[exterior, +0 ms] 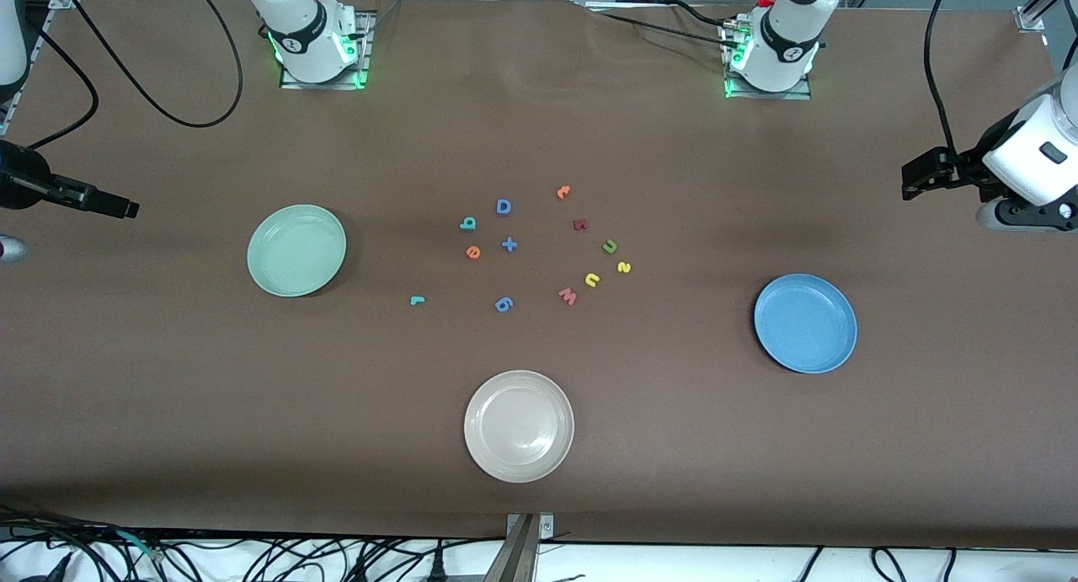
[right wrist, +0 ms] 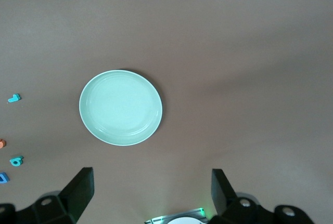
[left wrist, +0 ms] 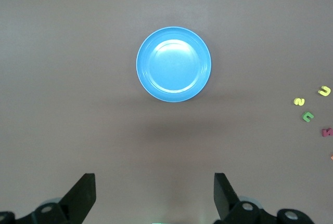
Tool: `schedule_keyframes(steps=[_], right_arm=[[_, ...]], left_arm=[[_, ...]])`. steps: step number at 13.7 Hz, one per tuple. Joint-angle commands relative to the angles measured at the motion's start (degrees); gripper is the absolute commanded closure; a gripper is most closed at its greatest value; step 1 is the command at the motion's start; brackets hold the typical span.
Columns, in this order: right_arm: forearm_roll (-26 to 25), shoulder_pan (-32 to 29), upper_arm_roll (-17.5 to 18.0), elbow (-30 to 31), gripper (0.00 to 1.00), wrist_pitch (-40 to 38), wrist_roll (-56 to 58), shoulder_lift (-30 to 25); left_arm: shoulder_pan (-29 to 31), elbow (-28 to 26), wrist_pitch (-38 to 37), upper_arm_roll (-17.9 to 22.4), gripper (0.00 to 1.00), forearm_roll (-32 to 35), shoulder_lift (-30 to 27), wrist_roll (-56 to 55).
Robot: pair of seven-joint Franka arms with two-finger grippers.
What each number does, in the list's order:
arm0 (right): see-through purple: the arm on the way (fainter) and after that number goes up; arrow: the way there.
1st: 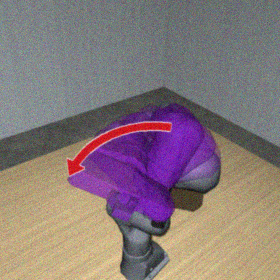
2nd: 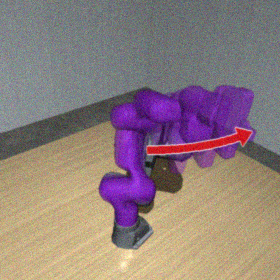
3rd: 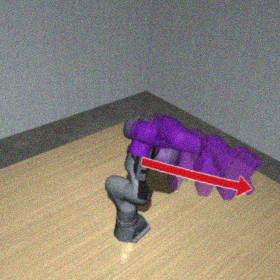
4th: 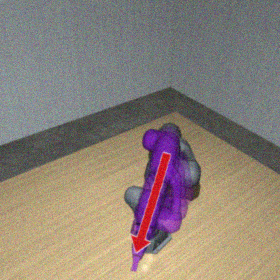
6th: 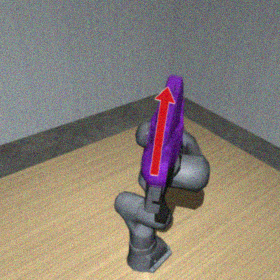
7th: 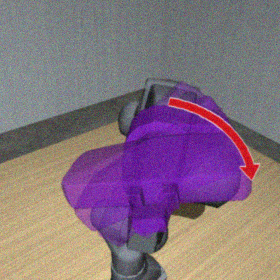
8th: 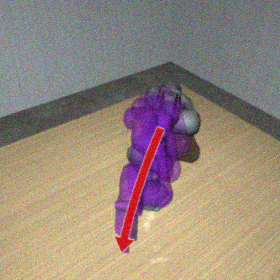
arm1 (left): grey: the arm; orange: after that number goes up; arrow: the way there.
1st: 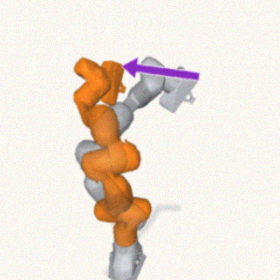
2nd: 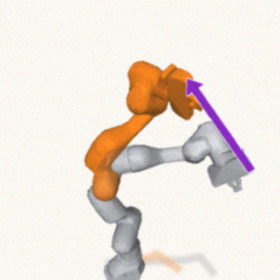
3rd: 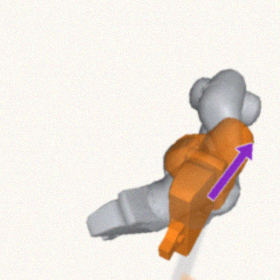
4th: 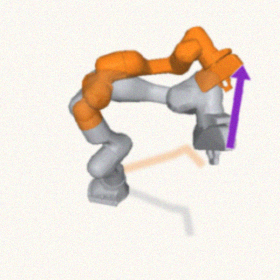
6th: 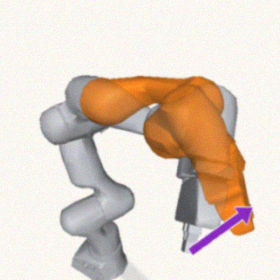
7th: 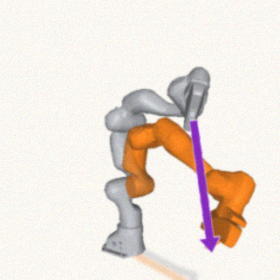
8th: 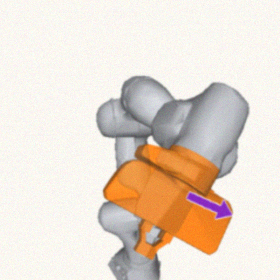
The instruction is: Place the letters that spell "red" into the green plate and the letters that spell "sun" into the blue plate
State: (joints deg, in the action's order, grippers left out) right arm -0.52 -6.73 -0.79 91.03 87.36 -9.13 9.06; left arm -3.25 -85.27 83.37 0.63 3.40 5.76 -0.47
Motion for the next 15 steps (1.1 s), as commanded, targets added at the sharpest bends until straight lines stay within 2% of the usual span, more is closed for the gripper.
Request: schedule_keyframes(steps=[1, 11, 15], right_arm=[[-0.7, -0.2, 0.3, 0.1, 0.0, -0.7, 0.6, -1.0], [-0.6, 0.0, 0.3, -0.2, 0.0, -0.8, -0.1, -0.7], [0.0, 3.6, 0.5, 0.3, 0.0, -0.9, -8.6, -0.6]], left_arm=[[-0.2, 1.7, -0.3, 0.1, 0.0, -0.5, 0.7, -0.4], [-0.3, 1.6, -0.3, 0.1, 0.0, -0.7, 0.8, -0.4], [-0.3, 1.6, -0.3, 0.0, 0.0, -0.7, 1.0, -0.4]])
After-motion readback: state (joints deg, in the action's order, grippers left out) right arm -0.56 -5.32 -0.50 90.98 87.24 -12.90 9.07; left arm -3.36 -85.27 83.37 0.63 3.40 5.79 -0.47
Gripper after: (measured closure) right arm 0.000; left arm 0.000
